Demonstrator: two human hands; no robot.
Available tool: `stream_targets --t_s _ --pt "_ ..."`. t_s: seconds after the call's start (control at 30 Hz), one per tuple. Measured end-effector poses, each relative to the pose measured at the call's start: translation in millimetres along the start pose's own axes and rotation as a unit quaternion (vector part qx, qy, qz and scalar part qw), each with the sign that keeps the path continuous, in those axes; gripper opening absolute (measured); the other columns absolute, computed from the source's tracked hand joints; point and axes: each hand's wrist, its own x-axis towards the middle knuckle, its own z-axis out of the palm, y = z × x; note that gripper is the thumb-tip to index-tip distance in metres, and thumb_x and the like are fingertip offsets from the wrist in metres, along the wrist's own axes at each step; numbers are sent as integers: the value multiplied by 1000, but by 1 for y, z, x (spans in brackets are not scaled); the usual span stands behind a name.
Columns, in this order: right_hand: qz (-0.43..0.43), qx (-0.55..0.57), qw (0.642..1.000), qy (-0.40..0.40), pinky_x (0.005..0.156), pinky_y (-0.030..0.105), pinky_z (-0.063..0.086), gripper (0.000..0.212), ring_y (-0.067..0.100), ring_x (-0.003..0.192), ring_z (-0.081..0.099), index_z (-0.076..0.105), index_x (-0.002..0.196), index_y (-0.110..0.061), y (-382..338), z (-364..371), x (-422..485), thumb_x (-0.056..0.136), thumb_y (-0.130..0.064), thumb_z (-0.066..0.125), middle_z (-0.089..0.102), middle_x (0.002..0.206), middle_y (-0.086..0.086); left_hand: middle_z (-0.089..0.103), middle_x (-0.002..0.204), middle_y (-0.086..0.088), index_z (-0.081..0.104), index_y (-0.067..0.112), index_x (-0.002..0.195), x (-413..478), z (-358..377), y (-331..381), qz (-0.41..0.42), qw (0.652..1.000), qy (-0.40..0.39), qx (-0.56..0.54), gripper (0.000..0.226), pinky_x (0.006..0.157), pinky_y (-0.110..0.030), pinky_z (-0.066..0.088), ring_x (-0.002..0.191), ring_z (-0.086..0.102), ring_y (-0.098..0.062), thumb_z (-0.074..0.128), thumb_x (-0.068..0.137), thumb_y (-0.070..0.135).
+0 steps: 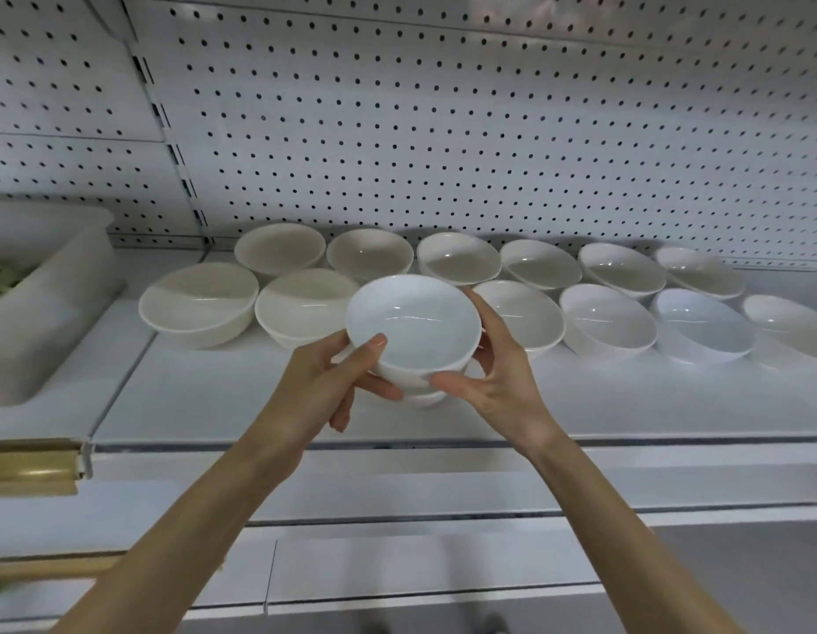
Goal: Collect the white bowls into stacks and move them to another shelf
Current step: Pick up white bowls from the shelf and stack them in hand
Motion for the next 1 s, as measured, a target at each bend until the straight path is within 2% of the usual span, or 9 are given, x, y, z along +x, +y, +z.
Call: stream_targets --t_s 0.1,0.2,0.27,0.33,0.43,0.53,0.67,0.83,1.0 --pt "-3 2 1000 11 94 17 45 91 5 120 53 43 135 -30 3 2 0 53 -40 81 54 133 -7 68 71 1 58 34 113 7 -4 -12 51 986 42 154 44 52 -16 45 49 53 -5 43 87 67" --pt "-10 -21 1000 13 95 12 41 86 -2 119 50 43 130 -40 4 5 1 53 -43 79 54 127 -26 52 88 10 53 37 122 15 -8 -33 81 952 95 280 72 64 -24 41 74 54 -6 23 73 80" --pt "-17 -31 999 11 91 6 39 79 -9 115 49 43 124 -46 5 6 1 53 -41 79 54 118 -39 43 100 11 46 42 133 17 -4 -46 72 956 113 262 79 71 -25 41 84 53 -4 20 70 80" --pt "-16 -40 999 10 90 5 39 76 -11 114 49 45 120 -52 7 7 0 54 -41 80 53 117 -42 39 117 8 38 45 140 17 3 -55 65 972 114 195 79 84 -26 43 100 52 -5 26 70 80" --pt "-8 -53 998 14 95 8 40 78 -11 116 48 43 114 -71 11 4 -1 52 -43 81 52 118 -42 39 130 12 42 41 140 18 11 -63 76 981 117 139 78 102 -30 39 120 46 -10 32 72 78" --pt "-3 -56 998 16 99 13 42 86 -8 119 48 43 120 -63 21 0 0 52 -36 88 52 120 -41 40 127 14 47 37 137 22 15 -67 85 983 107 123 77 103 -24 36 120 44 -4 34 72 77" --pt "20 -39 999 13 94 8 40 92 -10 120 47 40 129 -45 32 -2 0 60 -10 89 52 122 -40 38 134 14 43 37 140 26 18 -71 92 985 106 104 76 103 -19 33 121 42 0 35 74 75" --pt "38 -31 999 3 98 12 42 91 -6 122 47 38 136 -36 38 0 1 63 -11 87 52 130 -26 42 135 19 43 40 137 29 21 -74 101 987 102 75 68 106 -25 36 125 45 -4 37 77 71" --pt "30 -25 999 9 97 10 41 90 -9 121 47 38 130 -40 38 2 2 61 -9 87 49 130 -23 47 132 21 41 47 132 32 18 -77 123 984 92 92 55 101 -12 37 120 46 6 38 81 68"
